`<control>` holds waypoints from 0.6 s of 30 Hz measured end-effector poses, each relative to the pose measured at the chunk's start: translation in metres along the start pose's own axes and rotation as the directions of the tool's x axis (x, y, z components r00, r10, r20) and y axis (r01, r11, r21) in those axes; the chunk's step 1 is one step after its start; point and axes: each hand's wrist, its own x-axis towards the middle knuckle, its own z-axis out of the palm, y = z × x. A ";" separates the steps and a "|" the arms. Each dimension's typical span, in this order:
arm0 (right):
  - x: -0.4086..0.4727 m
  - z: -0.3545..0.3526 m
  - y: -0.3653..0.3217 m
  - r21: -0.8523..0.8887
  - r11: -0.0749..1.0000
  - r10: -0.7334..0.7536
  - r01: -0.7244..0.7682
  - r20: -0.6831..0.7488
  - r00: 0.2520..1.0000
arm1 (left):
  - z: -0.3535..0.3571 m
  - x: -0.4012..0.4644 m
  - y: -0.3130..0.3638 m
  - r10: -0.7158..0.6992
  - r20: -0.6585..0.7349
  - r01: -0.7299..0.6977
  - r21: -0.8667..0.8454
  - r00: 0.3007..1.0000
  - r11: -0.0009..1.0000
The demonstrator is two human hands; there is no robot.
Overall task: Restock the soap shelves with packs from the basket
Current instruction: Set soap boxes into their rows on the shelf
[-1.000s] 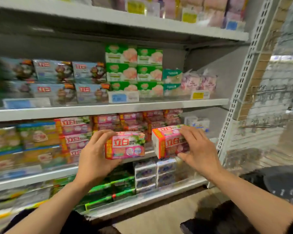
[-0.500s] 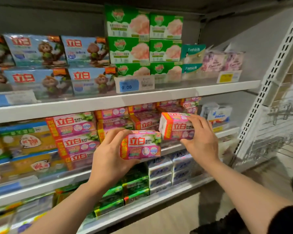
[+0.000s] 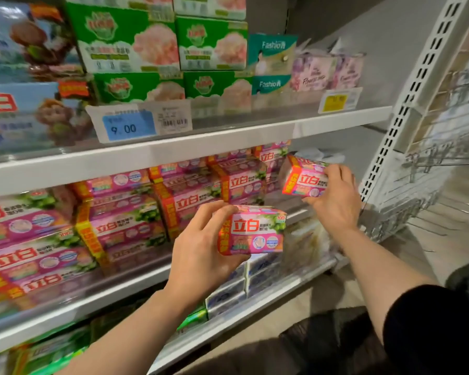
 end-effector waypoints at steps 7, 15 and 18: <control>0.026 0.028 0.002 0.129 0.987 -0.104 0.096 0.063 0.993 | 0.030 0.020 -0.002 -0.112 -0.056 0.111 -0.021 0.992 0.994; 0.045 0.055 0.013 0.455 0.875 -0.009 -0.163 0.353 0.936 | 0.033 0.019 -0.018 -0.094 -0.041 0.095 0.033 0.995 0.995; 0.047 0.059 0.017 0.541 0.811 -0.029 -0.221 0.415 0.909 | 0.037 0.020 -0.019 -0.084 -0.034 0.085 0.032 0.996 0.996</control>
